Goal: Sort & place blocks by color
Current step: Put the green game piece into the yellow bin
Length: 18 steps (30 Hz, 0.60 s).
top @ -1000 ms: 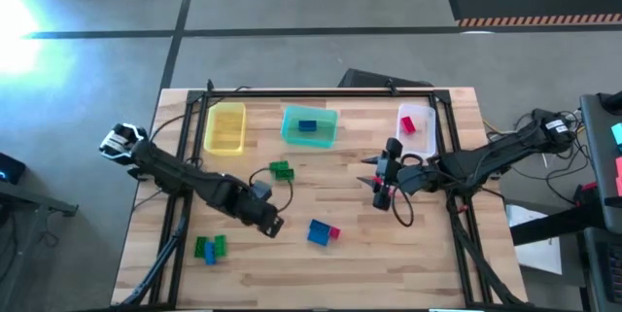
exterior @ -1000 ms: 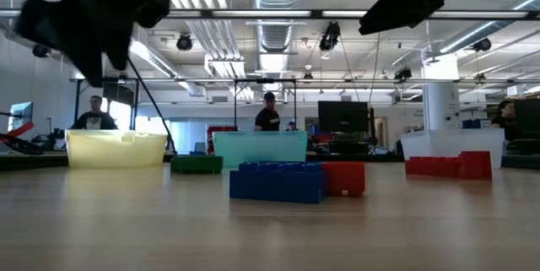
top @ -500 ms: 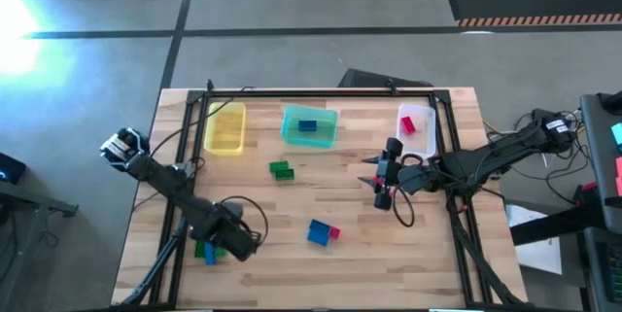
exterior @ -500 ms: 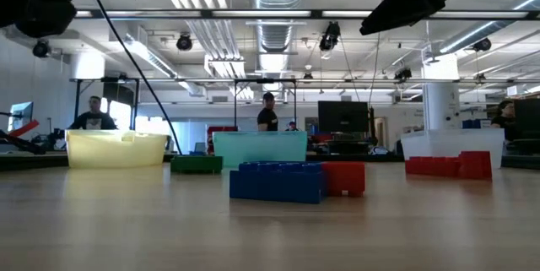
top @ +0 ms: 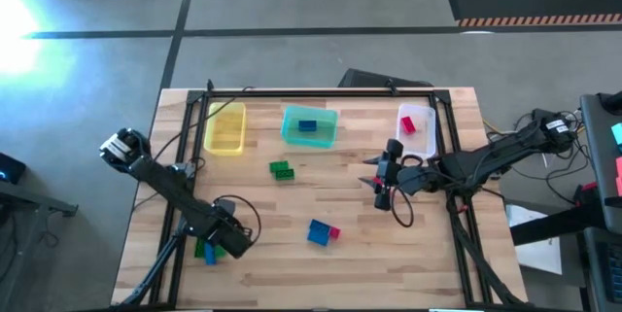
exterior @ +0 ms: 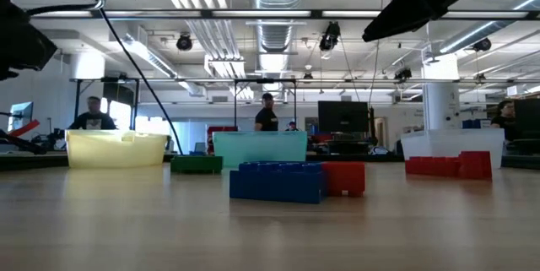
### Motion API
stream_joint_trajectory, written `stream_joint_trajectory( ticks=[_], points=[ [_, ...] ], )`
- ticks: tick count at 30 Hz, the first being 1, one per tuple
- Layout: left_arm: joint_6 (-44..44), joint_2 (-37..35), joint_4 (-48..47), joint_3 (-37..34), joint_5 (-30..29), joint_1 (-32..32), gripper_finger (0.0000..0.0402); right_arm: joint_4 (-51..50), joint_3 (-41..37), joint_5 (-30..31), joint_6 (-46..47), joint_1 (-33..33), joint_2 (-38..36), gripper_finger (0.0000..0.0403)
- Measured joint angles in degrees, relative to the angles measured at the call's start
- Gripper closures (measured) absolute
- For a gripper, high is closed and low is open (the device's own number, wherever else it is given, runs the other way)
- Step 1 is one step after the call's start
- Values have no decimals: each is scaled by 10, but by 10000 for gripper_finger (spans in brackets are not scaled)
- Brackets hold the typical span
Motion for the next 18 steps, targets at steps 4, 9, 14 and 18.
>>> stream_joint_trajectory(
  ticks=[4, 9, 14, 18],
  points=[
    [-21, 0, 28, -19, 1, -16, 116, -2, -10, 0, 11, 0, 0, 184],
    [-37, 0, 36, -36, 0, -29, 116, 0, -12, 0, 20, 0, 0, 184],
    [-42, 0, 37, -43, -2, -31, 116, 0, -12, 0, 24, 0, 0, 184],
    [-42, 0, 39, -44, -12, -32, 116, 0, -12, 0, 26, 0, 0, 184]
  ],
)
